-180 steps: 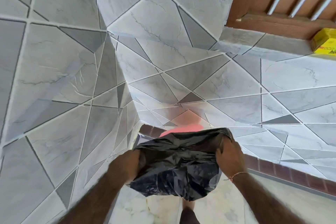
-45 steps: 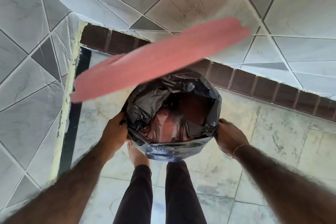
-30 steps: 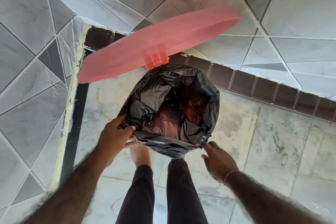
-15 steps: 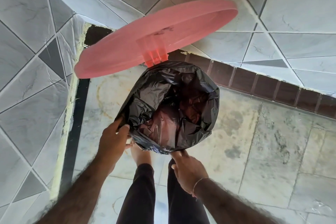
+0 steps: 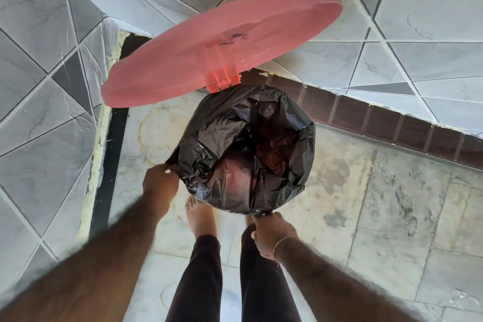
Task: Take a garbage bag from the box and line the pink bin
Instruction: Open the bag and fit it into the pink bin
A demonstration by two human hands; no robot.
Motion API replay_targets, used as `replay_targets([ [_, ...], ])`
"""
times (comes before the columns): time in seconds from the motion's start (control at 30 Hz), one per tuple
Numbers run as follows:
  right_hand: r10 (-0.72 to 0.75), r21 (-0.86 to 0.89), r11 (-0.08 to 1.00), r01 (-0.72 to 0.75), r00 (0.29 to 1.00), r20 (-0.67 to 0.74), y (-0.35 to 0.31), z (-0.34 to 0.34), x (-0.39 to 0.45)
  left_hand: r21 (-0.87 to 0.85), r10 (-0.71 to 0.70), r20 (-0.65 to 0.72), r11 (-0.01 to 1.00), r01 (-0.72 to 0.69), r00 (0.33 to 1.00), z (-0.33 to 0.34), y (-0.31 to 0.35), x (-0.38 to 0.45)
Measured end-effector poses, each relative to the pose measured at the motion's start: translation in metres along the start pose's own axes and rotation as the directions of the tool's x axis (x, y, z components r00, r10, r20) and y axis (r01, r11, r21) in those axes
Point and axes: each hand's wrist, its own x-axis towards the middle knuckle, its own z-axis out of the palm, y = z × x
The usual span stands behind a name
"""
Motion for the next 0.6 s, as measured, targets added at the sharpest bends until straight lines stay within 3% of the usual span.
replay_targets([
  [0.1,0.048,0.132,0.99,-0.048,0.999,0.006,0.021,-0.019,0.005,-0.328,-0.147,0.194,0.922,0.205,0.97,-0.009,0.022,0.015],
  [0.2,0.163,0.437,0.89,-0.126,0.986,-0.048,0.054,-0.037,0.004,-0.39,-0.14,0.305,0.884,0.258,0.942,-0.019,0.035,0.022],
  [0.27,0.246,0.71,0.69,-0.142,0.968,-0.045,0.077,-0.049,0.003,-0.409,-0.124,0.332,0.874,0.261,0.935,-0.024,0.039,0.024],
  [0.3,0.278,0.839,0.532,-0.115,0.96,-0.044,0.084,-0.056,0.001,-0.415,-0.107,0.339,0.875,0.25,0.935,-0.026,0.04,0.026],
  [0.37,0.415,0.97,0.243,0.009,0.903,-0.112,0.093,-0.078,-0.003,-0.391,-0.074,0.303,0.9,0.194,0.95,-0.024,0.044,0.022],
  [0.4,0.485,0.983,0.158,0.091,0.86,-0.157,0.092,-0.092,-0.003,-0.383,-0.049,0.274,0.911,0.156,0.96,-0.022,0.047,0.018],
  [0.5,0.5,0.935,0.116,0.336,0.793,-0.347,0.075,-0.135,-0.005,-0.366,0.018,0.273,0.926,0.087,0.962,-0.009,0.055,0.01],
  [0.6,0.416,0.916,0.171,0.362,0.817,-0.401,0.056,-0.161,-0.002,-0.333,0.027,0.278,0.94,0.07,0.96,-0.001,0.068,0.002],
])
